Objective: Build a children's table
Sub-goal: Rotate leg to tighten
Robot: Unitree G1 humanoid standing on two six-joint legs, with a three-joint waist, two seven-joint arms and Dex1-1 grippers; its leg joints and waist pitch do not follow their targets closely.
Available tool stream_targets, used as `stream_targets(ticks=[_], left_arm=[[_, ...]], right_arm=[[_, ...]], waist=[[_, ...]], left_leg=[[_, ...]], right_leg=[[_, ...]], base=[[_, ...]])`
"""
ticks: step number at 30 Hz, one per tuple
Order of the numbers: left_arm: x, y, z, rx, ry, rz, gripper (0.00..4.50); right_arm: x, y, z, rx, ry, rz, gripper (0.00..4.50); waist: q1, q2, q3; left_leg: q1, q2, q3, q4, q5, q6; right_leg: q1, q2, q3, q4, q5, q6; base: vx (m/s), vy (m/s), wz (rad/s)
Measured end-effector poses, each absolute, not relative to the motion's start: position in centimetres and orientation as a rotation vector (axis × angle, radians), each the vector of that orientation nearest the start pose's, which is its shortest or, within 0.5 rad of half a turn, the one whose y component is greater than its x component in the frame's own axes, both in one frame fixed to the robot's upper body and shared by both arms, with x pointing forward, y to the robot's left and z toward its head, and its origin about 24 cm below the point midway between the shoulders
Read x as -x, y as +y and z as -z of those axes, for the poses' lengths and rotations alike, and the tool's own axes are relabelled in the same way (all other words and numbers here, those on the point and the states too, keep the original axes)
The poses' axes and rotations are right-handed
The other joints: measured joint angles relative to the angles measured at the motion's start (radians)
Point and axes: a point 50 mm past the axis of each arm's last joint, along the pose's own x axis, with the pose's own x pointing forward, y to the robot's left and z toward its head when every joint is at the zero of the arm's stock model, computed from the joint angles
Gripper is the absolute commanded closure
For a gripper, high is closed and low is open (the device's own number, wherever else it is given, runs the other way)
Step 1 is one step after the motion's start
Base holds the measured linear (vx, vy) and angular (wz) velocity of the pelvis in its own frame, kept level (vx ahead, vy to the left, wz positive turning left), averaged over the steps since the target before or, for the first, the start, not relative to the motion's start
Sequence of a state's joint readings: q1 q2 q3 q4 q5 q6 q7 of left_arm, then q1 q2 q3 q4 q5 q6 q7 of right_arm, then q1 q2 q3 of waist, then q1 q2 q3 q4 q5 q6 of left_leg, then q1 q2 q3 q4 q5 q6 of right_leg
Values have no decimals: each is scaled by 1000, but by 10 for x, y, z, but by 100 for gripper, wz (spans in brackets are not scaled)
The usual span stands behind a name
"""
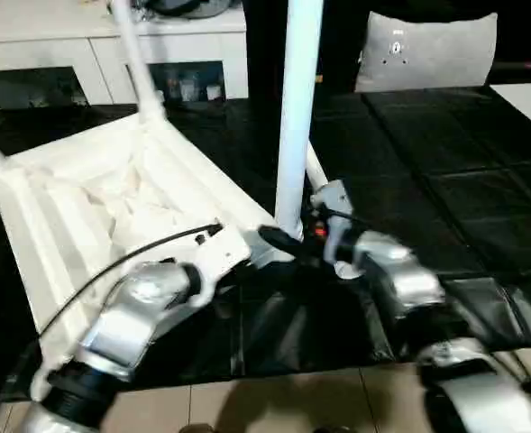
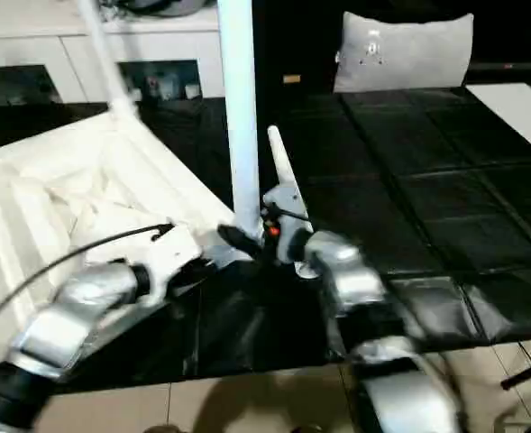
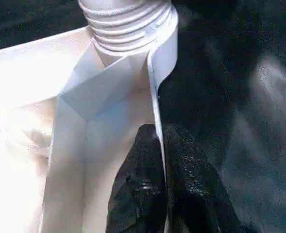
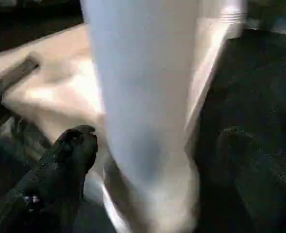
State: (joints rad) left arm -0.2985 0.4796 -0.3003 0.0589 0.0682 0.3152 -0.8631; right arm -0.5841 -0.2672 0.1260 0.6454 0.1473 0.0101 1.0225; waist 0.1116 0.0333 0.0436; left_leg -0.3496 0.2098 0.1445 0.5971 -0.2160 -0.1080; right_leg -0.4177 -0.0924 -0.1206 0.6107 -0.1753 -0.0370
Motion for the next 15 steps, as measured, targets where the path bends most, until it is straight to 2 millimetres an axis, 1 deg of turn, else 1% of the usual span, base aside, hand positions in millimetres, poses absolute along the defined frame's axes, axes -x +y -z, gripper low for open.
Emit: stream_targets(ticks=[1,4,6,10,12,13,15], left_arm=[[-276,149,-55,-553,393,1041,450],[-272,157,-56,-578,403,1143,450],[-270,162,-56,-592,410,1197,450],[-268,162,-56,-613,413,1281,450],[-268,162,-57,-617,410,1302,450],[-268,161,-56,-622,404,1319,450],[-269,161,-54,-630,389,1339,450]], right_arm=[[-327,-133,-62,153,199,-1141,8],[-317,-137,-62,234,238,-1272,8],[-315,-141,-63,265,250,-1309,8],[-312,-137,-63,275,259,-1370,8],[-310,-134,-62,281,267,-1399,35],[-310,-132,-62,281,270,-1409,35],[-309,-129,-60,277,271,-1419,56]], waist=[[2,0,0],[5,0,0],[7,0,0],[16,0,0],[20,0,0],[23,0,0],[26,1,0]], left_leg=[[0,0,0,0,0,0],[0,0,0,0,0,0],[0,0,0,1,0,0],[1,0,0,1,0,0],[1,0,0,1,0,0],[1,1,0,1,0,0],[1,1,0,1,0,0]], right_leg=[[0,0,0,0,0,0],[0,0,0,1,0,0],[0,0,0,1,0,0],[1,0,0,1,1,-1],[1,0,0,1,1,-1],[1,0,0,1,1,-1],[1,0,0,1,1,-1]], base=[[0,0,0],[0,0,0],[0,0,0],[0,0,0],[0,0,0],[0,0,0],[0,0,0]])
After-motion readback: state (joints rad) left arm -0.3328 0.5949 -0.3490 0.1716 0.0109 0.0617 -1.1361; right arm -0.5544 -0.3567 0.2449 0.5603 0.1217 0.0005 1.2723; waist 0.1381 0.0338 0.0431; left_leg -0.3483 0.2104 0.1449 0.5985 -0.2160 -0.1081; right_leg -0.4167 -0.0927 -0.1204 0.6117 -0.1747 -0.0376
